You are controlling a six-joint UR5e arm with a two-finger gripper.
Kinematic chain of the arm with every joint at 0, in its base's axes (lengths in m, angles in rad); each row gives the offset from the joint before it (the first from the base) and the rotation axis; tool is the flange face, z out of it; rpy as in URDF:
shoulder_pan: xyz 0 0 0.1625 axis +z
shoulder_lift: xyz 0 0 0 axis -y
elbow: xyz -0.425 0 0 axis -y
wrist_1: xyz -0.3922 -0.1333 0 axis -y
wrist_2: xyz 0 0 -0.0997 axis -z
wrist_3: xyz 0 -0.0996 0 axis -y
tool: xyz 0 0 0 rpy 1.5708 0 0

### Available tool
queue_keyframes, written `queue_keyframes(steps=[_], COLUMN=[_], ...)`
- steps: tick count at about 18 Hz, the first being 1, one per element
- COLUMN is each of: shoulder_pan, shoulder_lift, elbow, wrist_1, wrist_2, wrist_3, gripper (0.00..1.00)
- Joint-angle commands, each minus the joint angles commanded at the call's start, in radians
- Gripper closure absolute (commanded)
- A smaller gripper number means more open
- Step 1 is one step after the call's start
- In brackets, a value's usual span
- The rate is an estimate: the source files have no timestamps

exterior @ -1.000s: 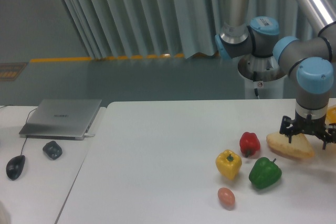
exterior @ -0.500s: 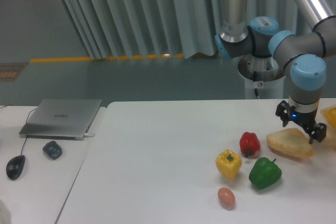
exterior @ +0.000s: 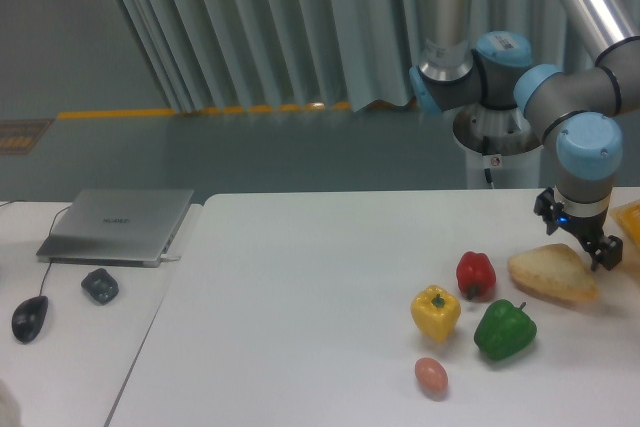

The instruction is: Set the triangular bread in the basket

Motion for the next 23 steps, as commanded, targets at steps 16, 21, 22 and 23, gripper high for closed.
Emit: queue_keyframes(steps=[16,21,22,23], shoulder_pan=[0.014,0.006,0.006,0.006], shoulder_lift=[-0.038,-0.055,-0.057,-0.058], elbow=[0.063,0.064,0.064,0.064], wrist_1=[-0.006,-0.005,-0.003,-0.003], wrist_2=[-0.066,-0.066,-0.066,-0.066], wrist_3=[-0.121,-0.137,-0.14,-0.141], gripper=[0.0,0.0,0.0,0.0])
